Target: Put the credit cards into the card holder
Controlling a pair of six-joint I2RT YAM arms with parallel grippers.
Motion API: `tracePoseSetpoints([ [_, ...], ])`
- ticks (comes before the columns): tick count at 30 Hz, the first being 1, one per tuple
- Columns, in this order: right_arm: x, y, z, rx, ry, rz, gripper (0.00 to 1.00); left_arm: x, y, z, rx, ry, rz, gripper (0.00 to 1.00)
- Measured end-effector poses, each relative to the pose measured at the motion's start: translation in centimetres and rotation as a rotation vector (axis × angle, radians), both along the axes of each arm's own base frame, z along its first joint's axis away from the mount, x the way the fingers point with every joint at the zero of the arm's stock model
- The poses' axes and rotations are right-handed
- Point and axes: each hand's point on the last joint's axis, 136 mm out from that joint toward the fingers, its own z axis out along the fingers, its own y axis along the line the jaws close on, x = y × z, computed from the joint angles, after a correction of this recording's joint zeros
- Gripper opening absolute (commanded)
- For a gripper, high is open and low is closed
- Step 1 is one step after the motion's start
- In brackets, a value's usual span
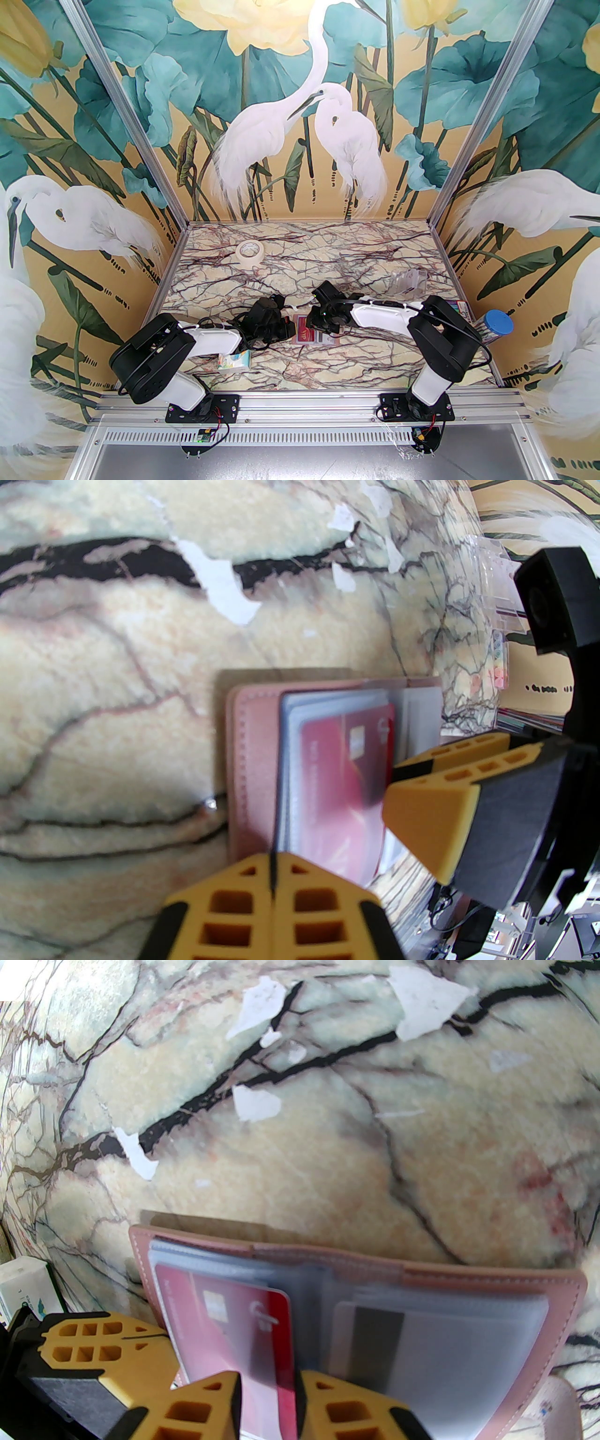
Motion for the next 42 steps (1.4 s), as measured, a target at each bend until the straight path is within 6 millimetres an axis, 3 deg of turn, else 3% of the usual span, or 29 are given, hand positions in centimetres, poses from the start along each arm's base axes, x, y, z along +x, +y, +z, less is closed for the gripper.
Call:
tracePoseSetpoints([
  [17,0.0,0.0,0.5,-0.018,-0.005,0.011,0.27,0.0,0.0,0.0,0.0,-0.001,0.0,0.0],
  [24,0.2,-0.8,3.2,-0.047,-0.078,0.033,0.31,-0.3,0.3,0.0,-0.003,-0.008,0.003,0.0],
  [33,0.6,-4.2,6.0,-0.141,-0.161,0.022,0.36,-0.4,0.4,0.0,-0.003,-0.008,0.003,0.0],
  [42,1.0,-8.5,5.8,-0.25,-0.164,-0.03,0.45,-0.5,0.6,0.0,-0.002,-0.012,0.005,0.0],
])
